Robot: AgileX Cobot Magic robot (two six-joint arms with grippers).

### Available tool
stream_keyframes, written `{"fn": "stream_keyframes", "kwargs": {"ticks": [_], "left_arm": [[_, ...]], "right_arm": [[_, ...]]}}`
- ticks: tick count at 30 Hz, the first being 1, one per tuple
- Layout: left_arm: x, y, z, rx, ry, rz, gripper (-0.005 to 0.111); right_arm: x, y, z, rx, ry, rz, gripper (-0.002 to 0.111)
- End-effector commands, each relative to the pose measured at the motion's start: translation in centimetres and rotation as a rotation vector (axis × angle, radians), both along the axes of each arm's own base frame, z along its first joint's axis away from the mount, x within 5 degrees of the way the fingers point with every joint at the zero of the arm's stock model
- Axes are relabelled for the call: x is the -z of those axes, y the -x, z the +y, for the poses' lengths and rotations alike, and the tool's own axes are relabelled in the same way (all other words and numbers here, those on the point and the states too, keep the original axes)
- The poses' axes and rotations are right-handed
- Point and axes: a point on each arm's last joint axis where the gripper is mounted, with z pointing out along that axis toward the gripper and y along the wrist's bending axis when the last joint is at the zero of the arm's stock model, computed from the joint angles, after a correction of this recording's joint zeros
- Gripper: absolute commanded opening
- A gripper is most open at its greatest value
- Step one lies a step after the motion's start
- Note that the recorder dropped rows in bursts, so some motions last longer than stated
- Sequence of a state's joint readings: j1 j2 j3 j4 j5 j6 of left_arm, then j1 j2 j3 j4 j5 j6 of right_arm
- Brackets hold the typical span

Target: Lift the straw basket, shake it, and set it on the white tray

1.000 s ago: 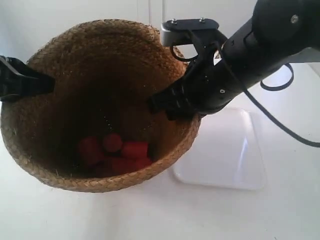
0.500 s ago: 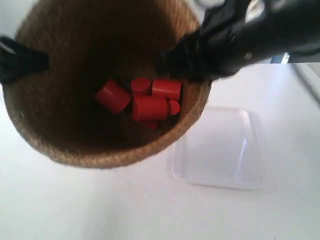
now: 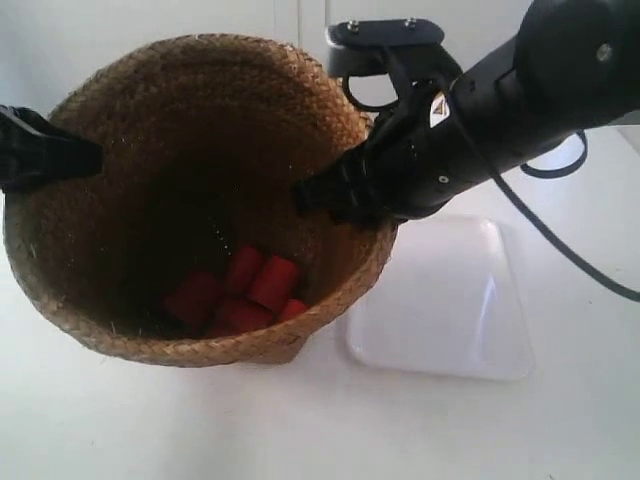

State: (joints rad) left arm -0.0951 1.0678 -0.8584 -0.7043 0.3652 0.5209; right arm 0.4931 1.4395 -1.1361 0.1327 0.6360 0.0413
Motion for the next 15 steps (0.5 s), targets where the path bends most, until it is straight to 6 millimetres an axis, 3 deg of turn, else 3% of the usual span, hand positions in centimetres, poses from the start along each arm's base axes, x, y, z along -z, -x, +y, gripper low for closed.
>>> {"fn": "stream_keyframes", "kwargs": {"ticks": [1, 3, 6, 7, 8, 9, 10, 11, 12, 15], "left_arm": [[1.5, -0.5, 0.0, 0.013, -0.036, 0.031, 0.000], [-0.9, 0.1, -0.4, 0.078, -0.028, -0.004, 0.000], [-7.6, 3.1, -1.2, 0.203, 0.025, -0.150, 0.000], [-8.9, 3.9, -1.1, 0.213, 0.014, -0.211, 0.000], [-8.2, 3.4, -0.9, 0.161, 0.014, -0.229, 0.000], [-5.8, 2.2, -0.7, 0.116, 0.009, -0.181, 0.000], [-2.0, 0.9, -0.6, 0.075, 0.014, -0.062, 0.000], [0.2, 0.2, -0.5, 0.050, 0.032, 0.039, 0.000], [1.1, 0.0, -0.3, 0.036, 0.052, 0.098, 0.000], [0.6, 0.0, -0.3, 0.066, 0.018, 0.047, 0.000]], "right_arm": [[0.3, -0.4, 0.0, -0.002, 0.009, -0.024, 0.000], [-3.1, 0.3, -0.3, -0.026, 0.003, -0.050, 0.000], [-11.6, 3.4, -1.7, -0.058, -0.092, -0.248, 0.000], [-12.5, 4.1, -2.1, -0.052, -0.129, -0.314, 0.000], [-11.1, 3.8, -1.9, -0.034, -0.154, -0.355, 0.000], [-8.8, 3.1, -1.3, -0.020, -0.166, -0.357, 0.000], [-5.1, 1.8, -0.7, -0.002, -0.149, -0.314, 0.000], [-2.8, 0.9, -0.4, 0.016, -0.132, -0.248, 0.000], [-1.3, 0.3, -0.3, 0.039, -0.115, -0.158, 0.000], [-1.5, 0.0, 0.1, 0.010, -0.079, -0.107, 0.000]]}}
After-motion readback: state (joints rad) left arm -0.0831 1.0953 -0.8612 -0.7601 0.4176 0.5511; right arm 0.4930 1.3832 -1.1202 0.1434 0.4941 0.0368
